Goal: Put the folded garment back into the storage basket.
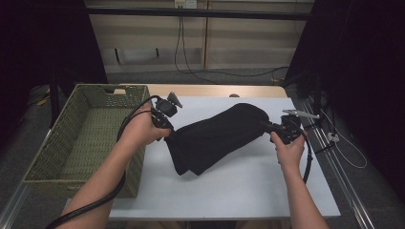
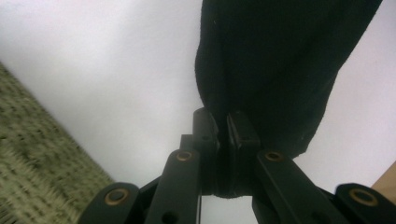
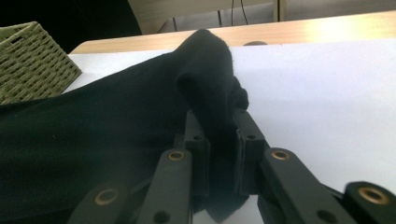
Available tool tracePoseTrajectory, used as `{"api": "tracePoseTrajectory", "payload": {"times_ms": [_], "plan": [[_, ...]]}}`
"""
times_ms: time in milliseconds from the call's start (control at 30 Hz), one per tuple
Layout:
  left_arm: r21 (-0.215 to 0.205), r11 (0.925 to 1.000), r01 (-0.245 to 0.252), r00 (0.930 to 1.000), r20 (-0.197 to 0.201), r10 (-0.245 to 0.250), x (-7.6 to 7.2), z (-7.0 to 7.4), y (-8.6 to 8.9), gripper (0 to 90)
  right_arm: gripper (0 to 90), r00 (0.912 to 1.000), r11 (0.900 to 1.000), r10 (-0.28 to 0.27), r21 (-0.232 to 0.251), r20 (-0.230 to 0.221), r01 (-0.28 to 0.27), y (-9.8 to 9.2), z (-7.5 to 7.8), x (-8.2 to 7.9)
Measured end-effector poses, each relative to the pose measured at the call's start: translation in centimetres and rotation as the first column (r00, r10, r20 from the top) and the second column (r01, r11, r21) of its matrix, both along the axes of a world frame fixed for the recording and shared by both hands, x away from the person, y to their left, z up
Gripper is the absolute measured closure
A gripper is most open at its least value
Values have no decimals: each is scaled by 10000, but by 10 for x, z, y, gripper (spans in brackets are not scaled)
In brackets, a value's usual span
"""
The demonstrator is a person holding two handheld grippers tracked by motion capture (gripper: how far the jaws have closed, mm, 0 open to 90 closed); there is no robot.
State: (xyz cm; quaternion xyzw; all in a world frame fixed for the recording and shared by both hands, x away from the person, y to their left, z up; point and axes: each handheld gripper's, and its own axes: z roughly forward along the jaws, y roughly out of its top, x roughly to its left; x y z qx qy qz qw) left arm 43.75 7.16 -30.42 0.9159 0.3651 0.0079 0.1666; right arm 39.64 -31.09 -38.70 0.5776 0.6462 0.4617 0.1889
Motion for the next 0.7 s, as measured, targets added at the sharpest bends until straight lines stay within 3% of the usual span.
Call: {"api": "tracePoseTrajectory", "payload": {"times_ms": [300,700], "plan": [[340,9994,61,9998,-210,-54,3,15,3,840,789,9999,9999,133,72,62,-133,7,11,10],[412,9991,-28,9987,-503,49,8,34,10,840,789,9993,9989,353,292,77,-355,15,24,19]]}}
